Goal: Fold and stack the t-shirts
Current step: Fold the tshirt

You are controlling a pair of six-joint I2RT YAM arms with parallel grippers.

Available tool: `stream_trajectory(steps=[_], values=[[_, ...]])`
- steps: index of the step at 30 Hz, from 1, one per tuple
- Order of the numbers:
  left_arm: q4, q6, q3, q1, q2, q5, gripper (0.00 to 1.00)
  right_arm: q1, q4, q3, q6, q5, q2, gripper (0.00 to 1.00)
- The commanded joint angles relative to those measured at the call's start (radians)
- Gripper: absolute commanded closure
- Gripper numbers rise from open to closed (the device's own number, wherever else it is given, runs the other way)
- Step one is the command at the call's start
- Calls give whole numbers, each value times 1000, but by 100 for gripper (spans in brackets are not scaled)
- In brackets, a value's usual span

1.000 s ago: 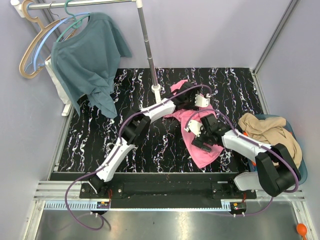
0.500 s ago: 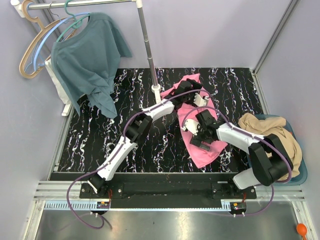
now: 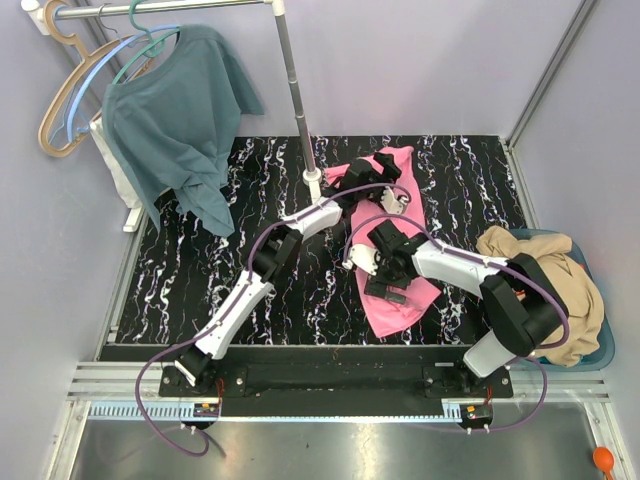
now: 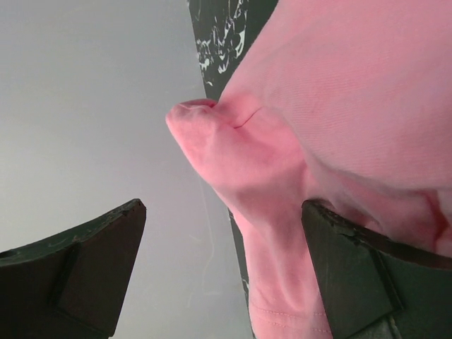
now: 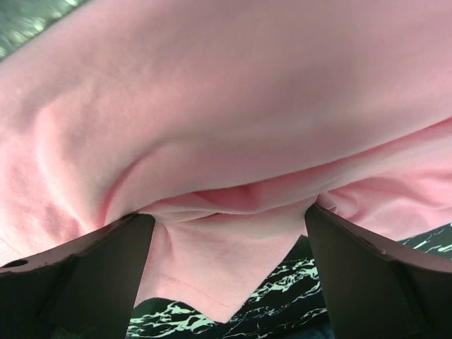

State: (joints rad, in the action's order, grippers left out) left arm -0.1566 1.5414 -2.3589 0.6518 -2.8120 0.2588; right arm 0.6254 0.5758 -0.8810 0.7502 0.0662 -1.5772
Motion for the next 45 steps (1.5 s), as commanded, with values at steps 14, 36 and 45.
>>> stream_trajectory(steps=[14,36,45], values=[[-178,40,-16,-50,-54,74,1,162,133,-45,-169,18,40,0],[-147,-375,372,12,499,-306,1,160,173,-32,-264,331,364,0],[371,-783,660,31,844,-212,1,62,-60,102,-236,334,418,0]])
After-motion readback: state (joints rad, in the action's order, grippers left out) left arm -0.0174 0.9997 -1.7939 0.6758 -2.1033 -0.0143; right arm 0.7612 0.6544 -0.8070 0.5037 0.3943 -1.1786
